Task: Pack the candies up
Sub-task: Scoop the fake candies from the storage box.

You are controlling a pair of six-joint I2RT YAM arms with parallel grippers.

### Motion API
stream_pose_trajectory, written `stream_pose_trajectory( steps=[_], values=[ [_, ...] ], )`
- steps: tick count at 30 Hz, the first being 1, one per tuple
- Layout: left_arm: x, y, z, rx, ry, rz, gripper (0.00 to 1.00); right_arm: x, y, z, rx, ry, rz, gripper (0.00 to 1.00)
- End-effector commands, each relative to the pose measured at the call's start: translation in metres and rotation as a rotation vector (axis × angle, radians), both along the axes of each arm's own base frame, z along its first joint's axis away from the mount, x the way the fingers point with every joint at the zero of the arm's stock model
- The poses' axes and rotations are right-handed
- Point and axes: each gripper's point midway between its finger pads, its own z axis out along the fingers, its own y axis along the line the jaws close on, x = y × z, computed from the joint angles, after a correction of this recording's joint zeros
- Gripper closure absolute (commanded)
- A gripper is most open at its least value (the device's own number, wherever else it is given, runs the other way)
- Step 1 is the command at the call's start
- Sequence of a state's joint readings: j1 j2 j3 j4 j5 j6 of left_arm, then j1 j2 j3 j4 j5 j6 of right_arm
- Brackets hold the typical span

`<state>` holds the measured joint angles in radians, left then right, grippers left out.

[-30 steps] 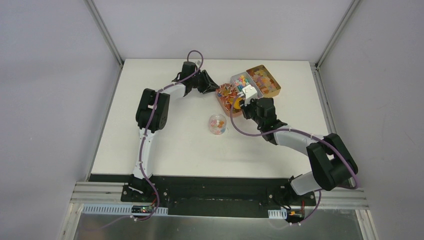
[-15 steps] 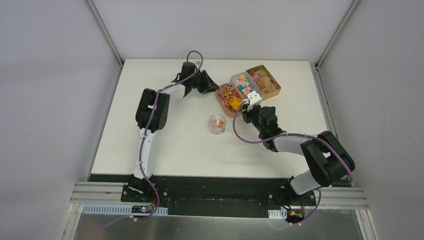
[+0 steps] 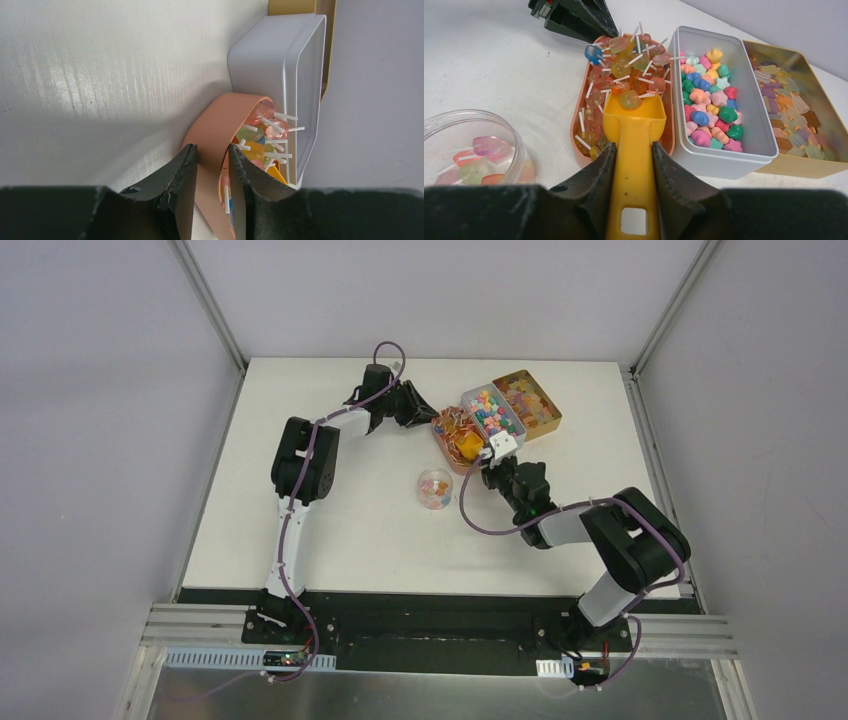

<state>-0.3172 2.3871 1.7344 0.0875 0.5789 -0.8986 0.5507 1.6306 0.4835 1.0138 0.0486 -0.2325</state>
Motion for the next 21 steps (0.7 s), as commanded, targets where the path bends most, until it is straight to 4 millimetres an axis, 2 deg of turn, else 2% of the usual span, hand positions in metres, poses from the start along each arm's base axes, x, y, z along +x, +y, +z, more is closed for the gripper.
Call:
stream_pose_trajectory(
  steps=[1, 12, 21],
  values=[
    [-0.0099, -0.017, 0.007, -0.048, -0.013, -0.062, 0.72, -0.0063, 0.011, -0.0041, 0.037, -0.001, 0.033, 1.0],
    [-0.0103, -0.0171, 0.0084, -0.051, -0.011, -0.065, 0.72, -0.0032, 0.0175, -0.0063, 0.095, -0.024, 0.042, 1.0],
    [-0.0116, -0.0194, 0.0084, -0.053, -0.008, -0.069, 0.72, -0.0014, 0.0144, -0.0055, 0.101, -0.042, 0.02, 1.0]
  ],
)
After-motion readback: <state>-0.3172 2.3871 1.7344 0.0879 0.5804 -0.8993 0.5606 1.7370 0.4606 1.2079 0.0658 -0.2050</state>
